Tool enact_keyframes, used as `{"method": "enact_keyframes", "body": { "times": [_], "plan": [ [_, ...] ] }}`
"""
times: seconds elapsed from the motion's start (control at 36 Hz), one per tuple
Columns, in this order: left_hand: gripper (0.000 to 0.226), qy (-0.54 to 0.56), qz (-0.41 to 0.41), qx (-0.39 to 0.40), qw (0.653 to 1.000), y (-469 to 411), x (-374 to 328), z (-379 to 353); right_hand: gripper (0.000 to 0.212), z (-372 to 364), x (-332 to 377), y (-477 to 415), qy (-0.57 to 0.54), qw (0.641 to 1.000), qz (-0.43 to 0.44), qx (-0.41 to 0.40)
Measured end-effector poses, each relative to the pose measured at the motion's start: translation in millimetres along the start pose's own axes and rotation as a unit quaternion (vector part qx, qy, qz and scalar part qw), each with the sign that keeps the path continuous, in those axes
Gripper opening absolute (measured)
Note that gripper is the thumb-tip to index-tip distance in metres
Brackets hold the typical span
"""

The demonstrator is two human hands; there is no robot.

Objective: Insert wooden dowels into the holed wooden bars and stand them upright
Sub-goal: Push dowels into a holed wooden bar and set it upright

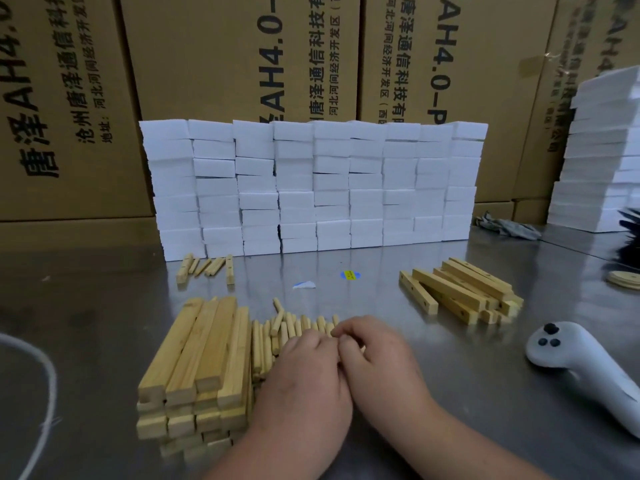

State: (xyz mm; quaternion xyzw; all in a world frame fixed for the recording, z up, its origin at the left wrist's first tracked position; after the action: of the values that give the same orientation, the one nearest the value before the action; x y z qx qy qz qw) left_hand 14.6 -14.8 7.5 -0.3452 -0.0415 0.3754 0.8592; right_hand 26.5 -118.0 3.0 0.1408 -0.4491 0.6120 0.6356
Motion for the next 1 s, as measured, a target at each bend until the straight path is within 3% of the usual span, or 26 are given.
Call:
{"method": "enact_keyframes", "body": {
  "times": [0.22, 0.42, 0.61, 1.0],
  "plan": [
    [0.032, 0.024, 0.010, -0.011, 1.000, 1, 1, -5, 0.023, -2, -3, -3, -0.043, 0.998, -0.052, 0.016],
    [0.046, -0.104, 0.001, 0.123, 0.987, 2, 0, -24, 0.022, 8, -2, -19, -0.090, 0.990, -0.112, 0.002],
    [0.036, -0.099, -0.017, 0.092, 0.991, -1, -10, -12, 0.032, 12, -8, -36, 0.051, 0.993, -0.107, 0.008],
    [0.040, -0.109, -0.042, 0.076, 0.990, 4, -10, -16, 0.031, 4, -32, -34, 0.104, 0.980, -0.125, 0.113]
  ]
}}
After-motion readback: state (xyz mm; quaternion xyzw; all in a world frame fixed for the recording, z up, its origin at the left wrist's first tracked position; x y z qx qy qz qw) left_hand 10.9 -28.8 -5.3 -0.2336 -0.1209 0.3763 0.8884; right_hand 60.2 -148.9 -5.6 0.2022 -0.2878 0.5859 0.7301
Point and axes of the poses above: each hand's wrist, its own y-axis away from the middle knuckle, its own z-axis out of the back of the hand, x = y × z, the point moved 3 cm from there along -y, towards the middle knuckle, and after that the axes turned 14 degrees about -z, right-handed, at the moved point
